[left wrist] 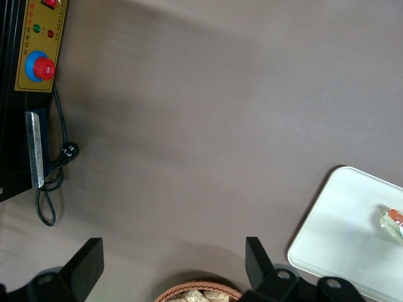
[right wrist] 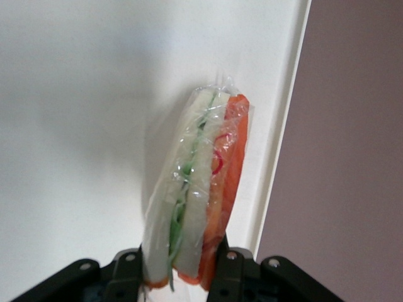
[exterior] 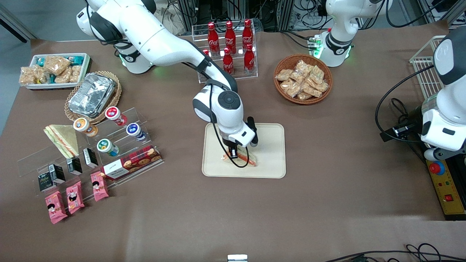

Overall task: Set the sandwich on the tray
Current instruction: 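Lower the held sandwich onto the beige tray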

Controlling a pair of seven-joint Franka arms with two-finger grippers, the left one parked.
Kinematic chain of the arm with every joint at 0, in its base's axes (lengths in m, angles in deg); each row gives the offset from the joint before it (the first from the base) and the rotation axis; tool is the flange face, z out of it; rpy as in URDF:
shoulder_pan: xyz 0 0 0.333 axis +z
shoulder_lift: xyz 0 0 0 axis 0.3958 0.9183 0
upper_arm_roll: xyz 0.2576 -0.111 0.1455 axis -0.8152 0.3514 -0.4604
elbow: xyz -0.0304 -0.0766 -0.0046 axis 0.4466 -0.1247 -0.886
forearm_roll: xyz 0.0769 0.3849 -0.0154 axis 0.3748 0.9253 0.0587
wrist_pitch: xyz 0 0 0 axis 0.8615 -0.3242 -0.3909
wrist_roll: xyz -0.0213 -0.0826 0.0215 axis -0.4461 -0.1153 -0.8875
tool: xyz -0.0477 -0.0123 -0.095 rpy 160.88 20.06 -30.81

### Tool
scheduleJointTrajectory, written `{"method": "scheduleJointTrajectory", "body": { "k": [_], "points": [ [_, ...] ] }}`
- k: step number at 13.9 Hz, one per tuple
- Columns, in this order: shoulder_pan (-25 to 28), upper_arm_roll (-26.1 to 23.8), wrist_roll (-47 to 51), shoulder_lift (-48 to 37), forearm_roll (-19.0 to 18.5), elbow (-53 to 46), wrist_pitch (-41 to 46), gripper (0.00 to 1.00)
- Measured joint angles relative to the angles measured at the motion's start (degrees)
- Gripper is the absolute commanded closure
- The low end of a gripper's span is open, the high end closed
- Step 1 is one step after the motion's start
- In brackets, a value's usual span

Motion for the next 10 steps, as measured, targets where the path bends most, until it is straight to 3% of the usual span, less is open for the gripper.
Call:
{"method": "scheduleJointTrajectory", "body": {
  "k": [4, 5, 6, 7, 8, 10],
  "points": [
    [-0.3, 0.6, -0.3, 0.8, -0.1, 0.0, -1.5, 0.61],
    [-0.3, 0.7, -0.4, 1.0, -0.1, 0.0, -2.1, 0.56],
    [-0.3, 0.8, -0.4, 1.1, -0.1, 0.0, -2.4, 0.50],
    [-0.3, 0.8, -0.4, 1.2, -0.1, 0.0, -2.5, 0.20],
    [-0.3, 0.8, -0.4, 1.2, -0.1, 0.0, -2.5, 0.10],
    [-0.3, 0.8, -0.2, 1.1, -0.1, -0.1, -2.7, 0.08]
  ]
}}
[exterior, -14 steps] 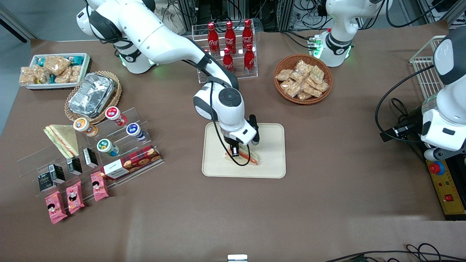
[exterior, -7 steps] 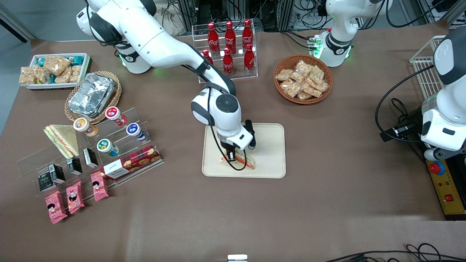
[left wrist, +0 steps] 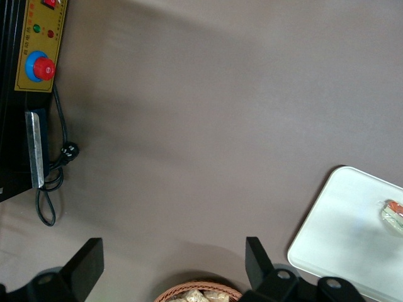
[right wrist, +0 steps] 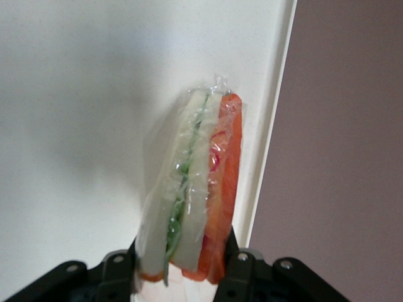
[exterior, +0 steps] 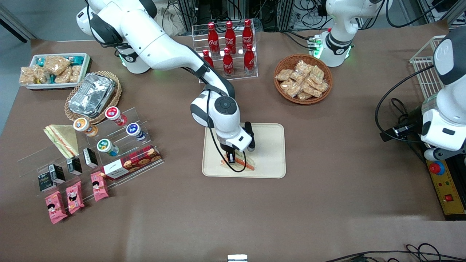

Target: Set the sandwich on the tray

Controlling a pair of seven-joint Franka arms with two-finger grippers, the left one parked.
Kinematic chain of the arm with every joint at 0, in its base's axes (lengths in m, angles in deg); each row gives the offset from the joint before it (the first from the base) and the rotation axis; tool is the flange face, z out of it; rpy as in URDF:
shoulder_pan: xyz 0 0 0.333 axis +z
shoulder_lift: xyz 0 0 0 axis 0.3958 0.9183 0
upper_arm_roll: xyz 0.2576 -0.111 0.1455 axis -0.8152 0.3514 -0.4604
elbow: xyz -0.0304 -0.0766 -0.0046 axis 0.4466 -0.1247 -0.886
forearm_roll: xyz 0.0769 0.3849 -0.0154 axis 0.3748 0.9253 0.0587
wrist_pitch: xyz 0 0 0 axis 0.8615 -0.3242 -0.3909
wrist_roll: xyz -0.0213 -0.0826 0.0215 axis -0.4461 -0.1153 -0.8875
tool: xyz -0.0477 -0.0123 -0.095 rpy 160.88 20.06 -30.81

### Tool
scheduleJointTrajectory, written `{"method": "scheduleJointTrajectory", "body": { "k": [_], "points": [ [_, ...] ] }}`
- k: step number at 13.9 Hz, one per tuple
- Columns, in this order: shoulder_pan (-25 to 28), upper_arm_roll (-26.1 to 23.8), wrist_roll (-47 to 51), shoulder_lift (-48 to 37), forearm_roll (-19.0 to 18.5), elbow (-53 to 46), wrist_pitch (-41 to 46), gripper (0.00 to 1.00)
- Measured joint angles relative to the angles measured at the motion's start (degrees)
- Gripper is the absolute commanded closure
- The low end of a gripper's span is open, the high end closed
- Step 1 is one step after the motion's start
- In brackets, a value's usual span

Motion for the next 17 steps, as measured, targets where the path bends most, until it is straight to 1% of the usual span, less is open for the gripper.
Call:
{"method": "scheduleJointTrajectory", "body": {
  "k": [3, 6, 8, 11, 15, 17],
  "points": [
    [0.0, 0.0, 0.2, -0.9, 0.4, -0.9, -0.3, 0.07],
    [-1.5, 0.0, 0.4, -4.3, 3.9, -1.3, 1.2, 0.04],
    [-3.3, 0.1, 0.4, -7.8, 7.0, -1.5, 4.9, 0.04],
    [-7.8, 0.3, 1.1, -13.7, 12.3, -1.5, 12.0, 0.04],
    [-16.0, 0.3, 2.8, -19.1, 14.8, -1.4, 19.3, 0.04],
    [-19.7, 0.4, 7.3, -21.6, 15.7, -1.5, 23.9, 0.04]
  ]
}}
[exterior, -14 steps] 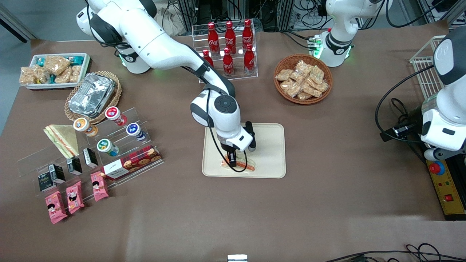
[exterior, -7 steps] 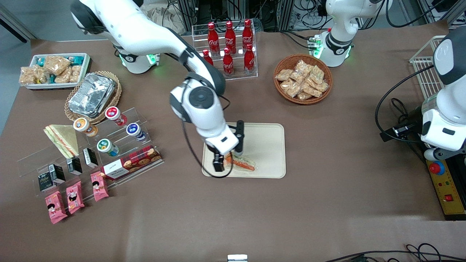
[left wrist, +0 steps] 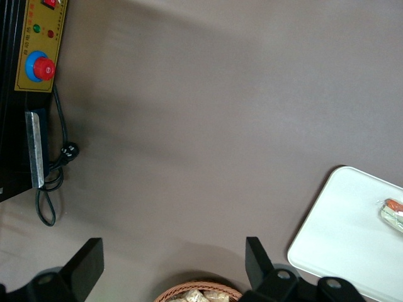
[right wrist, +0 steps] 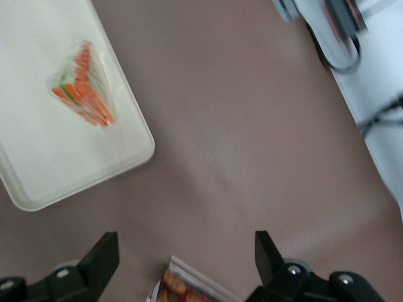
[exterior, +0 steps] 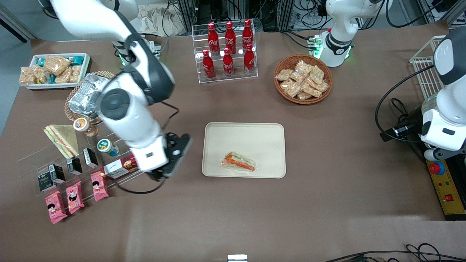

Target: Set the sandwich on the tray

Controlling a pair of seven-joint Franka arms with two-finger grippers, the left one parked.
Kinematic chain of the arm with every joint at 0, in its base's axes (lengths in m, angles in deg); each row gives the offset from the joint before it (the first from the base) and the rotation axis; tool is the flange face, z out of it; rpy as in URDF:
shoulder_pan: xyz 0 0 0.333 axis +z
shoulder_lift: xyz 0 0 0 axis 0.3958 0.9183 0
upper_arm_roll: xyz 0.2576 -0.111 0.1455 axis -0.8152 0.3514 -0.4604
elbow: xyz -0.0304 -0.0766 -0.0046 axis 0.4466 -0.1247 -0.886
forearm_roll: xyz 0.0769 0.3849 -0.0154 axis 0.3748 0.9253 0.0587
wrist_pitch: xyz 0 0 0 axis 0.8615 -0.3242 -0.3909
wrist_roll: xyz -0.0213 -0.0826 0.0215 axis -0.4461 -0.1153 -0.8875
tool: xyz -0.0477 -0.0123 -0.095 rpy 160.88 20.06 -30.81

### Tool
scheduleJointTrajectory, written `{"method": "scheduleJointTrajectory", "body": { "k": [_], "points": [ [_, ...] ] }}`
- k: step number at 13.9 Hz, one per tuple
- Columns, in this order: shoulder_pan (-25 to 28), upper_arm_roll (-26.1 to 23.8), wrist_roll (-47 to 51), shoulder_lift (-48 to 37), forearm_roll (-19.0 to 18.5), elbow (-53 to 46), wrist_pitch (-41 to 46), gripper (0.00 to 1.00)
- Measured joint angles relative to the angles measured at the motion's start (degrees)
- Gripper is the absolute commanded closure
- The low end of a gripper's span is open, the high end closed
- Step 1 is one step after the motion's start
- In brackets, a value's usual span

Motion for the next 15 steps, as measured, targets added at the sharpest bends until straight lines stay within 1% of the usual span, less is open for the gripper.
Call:
{"method": "scheduleJointTrajectory", "body": {
  "k": [5, 8, 12, 15],
  "points": [
    [-9.1, 0.0, 8.6, -8.3, 0.3, 0.0, 11.1, 0.03],
    [-13.4, 0.4, 16.7, -12.5, 0.4, 0.2, 16.0, 0.03],
    [-14.0, 2.5, 21.7, -15.8, 0.4, 0.5, 17.8, 0.03],
    [-14.0, 7.6, 22.4, -17.8, 0.4, 0.5, 20.5, 0.03]
  ]
}}
